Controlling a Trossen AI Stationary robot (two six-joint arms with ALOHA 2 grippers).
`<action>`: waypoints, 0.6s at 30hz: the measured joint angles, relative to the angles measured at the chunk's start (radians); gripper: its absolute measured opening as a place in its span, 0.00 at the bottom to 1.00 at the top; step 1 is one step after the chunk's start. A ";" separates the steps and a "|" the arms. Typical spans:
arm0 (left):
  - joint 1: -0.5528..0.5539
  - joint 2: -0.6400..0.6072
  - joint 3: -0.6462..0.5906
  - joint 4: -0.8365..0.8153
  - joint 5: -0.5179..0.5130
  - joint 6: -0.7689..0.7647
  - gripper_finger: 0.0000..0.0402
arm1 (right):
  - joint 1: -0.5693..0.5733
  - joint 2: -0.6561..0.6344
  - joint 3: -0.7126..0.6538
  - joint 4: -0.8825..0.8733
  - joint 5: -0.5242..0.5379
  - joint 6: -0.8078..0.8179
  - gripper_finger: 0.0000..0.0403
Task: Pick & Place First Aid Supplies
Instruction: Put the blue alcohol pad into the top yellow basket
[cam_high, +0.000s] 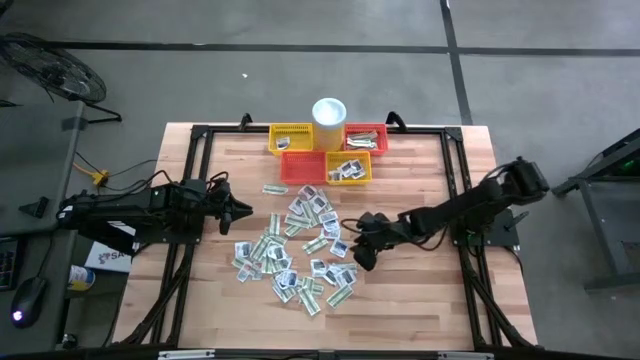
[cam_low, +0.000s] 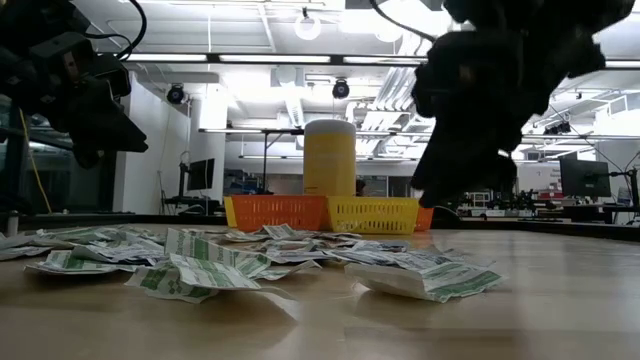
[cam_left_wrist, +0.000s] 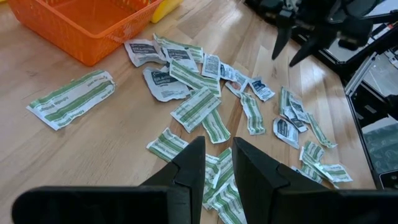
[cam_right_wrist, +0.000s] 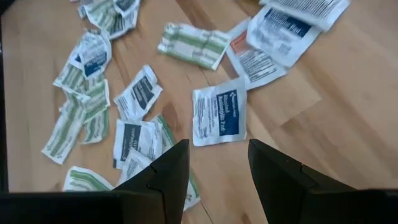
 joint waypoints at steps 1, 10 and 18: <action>0.000 0.000 0.000 0.000 0.000 0.000 0.20 | -0.001 0.013 0.000 0.014 0.000 0.000 0.39; 0.000 0.000 0.000 0.000 0.000 0.000 0.20 | -0.032 0.060 0.103 -0.059 0.019 -0.118 0.39; 0.000 0.000 0.000 0.000 0.000 0.000 0.20 | -0.047 0.064 0.212 -0.289 0.061 -0.305 0.39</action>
